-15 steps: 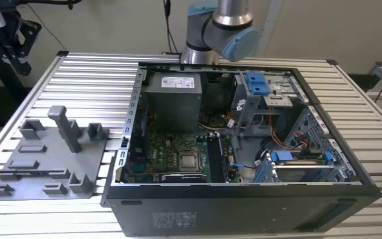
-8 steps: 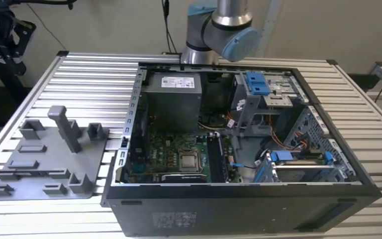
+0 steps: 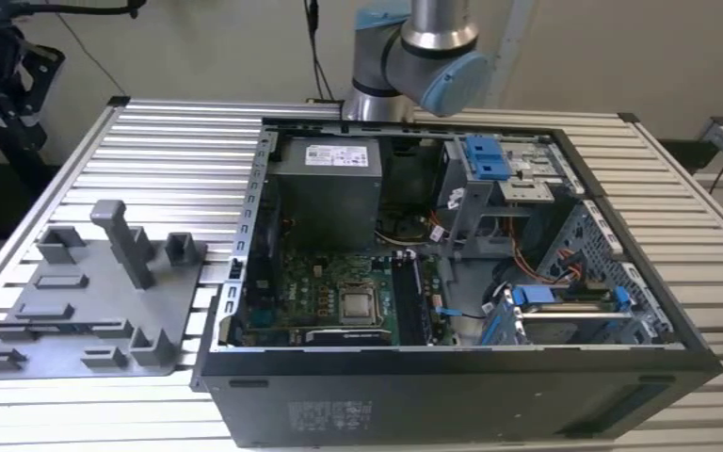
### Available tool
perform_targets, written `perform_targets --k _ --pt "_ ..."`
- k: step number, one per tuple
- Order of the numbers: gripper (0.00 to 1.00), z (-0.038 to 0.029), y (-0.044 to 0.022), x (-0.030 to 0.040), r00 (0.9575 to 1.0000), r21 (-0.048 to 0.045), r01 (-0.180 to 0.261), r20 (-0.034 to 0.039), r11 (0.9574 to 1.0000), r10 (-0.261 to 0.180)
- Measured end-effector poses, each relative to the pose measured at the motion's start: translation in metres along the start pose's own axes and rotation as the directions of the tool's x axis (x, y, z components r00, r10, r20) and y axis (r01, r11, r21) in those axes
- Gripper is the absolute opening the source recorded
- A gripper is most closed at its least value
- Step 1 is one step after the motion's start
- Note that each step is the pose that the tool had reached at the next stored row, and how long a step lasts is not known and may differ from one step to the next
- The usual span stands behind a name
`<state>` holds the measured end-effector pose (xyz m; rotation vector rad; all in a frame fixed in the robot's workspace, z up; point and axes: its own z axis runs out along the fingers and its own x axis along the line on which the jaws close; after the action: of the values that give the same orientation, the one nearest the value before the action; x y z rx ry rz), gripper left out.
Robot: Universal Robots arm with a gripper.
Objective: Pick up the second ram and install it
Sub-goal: 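Reach for the second ram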
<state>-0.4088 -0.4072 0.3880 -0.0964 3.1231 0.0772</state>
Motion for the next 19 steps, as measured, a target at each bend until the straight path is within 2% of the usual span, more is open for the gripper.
perform_targets --k 3,8,13,19 --pt "0.11 0.0017 -0.0097 0.0006 1.0000 -0.0003 0.000 -0.0058 1.0000 0.000" --pt "0.11 0.0045 -0.0219 0.0014 0.9997 -0.0015 -0.001 -0.0252 1.0000 0.001" --pt "0.11 0.0098 -0.0339 0.0022 0.9996 -0.0018 0.000 -0.0275 1.0000 -0.001" --pt "0.11 0.0159 -0.0524 0.0035 0.9996 -0.0020 0.002 -0.0287 1.0000 -0.003"
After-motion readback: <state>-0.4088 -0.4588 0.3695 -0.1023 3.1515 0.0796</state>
